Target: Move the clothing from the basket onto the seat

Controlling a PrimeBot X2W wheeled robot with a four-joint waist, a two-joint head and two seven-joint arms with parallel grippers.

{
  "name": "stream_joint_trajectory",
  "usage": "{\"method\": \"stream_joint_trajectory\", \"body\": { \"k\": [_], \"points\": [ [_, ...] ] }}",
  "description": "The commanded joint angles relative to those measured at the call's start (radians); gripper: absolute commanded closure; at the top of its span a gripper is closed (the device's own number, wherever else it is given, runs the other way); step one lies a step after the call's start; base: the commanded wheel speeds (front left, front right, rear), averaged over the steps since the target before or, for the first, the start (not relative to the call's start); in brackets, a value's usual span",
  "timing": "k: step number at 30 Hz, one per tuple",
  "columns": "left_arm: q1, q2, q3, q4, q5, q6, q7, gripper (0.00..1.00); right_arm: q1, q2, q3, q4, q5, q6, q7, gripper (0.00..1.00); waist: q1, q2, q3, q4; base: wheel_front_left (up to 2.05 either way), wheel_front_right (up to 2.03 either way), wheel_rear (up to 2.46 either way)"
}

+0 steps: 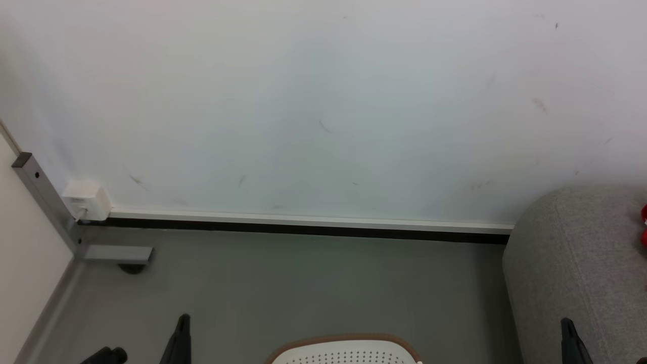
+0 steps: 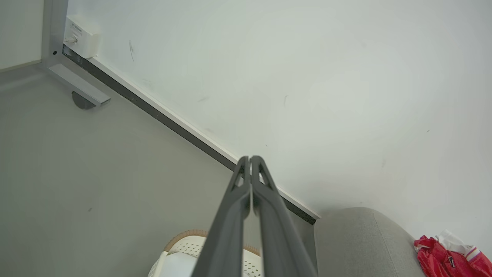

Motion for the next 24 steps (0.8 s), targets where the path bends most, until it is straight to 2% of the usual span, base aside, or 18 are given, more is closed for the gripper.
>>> {"method": "stream_joint_trajectory", "body": {
  "k": [1,24],
  "points": [
    [-0.028,0.004,0.009,-0.020,-0.047,0.000,0.012,1.00,-0.031,-0.010,-0.006,-0.019,0.044,-0.001,0.009,1.00,0.0000,-0.0001,0.001,-0.001,0.00,0.00,0.00],
    [-0.049,0.003,0.049,-0.062,-0.331,-0.001,0.085,1.00,-0.075,-0.013,-0.023,-0.030,0.318,-0.001,0.080,1.00,0.0000,-0.0001,0.017,-0.012,0.00,0.00,0.00]
  ]
}}
